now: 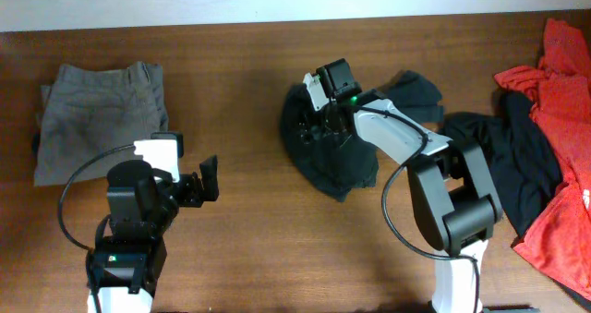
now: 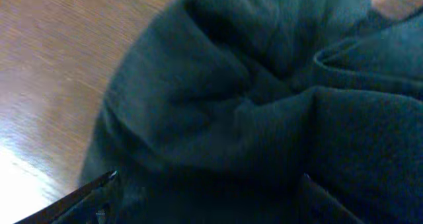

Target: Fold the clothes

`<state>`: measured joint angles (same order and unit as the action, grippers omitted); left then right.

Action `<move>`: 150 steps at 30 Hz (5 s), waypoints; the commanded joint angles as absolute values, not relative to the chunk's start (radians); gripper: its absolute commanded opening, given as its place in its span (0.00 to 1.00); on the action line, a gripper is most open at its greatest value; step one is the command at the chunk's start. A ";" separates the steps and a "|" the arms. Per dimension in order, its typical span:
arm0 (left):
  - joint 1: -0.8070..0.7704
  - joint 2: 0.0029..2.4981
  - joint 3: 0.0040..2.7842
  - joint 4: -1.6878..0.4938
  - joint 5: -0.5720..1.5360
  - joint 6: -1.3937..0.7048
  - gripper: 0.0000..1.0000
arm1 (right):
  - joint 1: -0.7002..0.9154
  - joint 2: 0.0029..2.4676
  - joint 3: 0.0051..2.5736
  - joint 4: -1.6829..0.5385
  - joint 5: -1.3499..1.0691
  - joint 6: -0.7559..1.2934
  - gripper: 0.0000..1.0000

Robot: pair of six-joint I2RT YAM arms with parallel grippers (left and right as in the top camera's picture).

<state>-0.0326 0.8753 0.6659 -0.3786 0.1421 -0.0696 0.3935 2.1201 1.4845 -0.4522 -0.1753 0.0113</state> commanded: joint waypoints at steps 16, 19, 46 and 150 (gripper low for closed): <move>-0.036 0.876 0.687 -0.376 0.135 -0.075 0.99 | 0.390 2.057 1.594 -0.617 -0.119 0.035 0.04; -0.036 0.876 0.687 -0.371 0.134 -0.075 0.99 | 0.394 1.985 1.730 -0.765 -0.153 0.033 0.04; -0.036 1.059 0.687 -0.187 0.293 -0.076 0.99 | 0.508 1.855 1.996 -0.994 -0.585 -0.273 0.04; -0.196 1.333 0.900 -0.122 0.220 -0.271 0.01 | 0.379 1.996 1.322 -0.632 -0.186 -0.298 0.27</move>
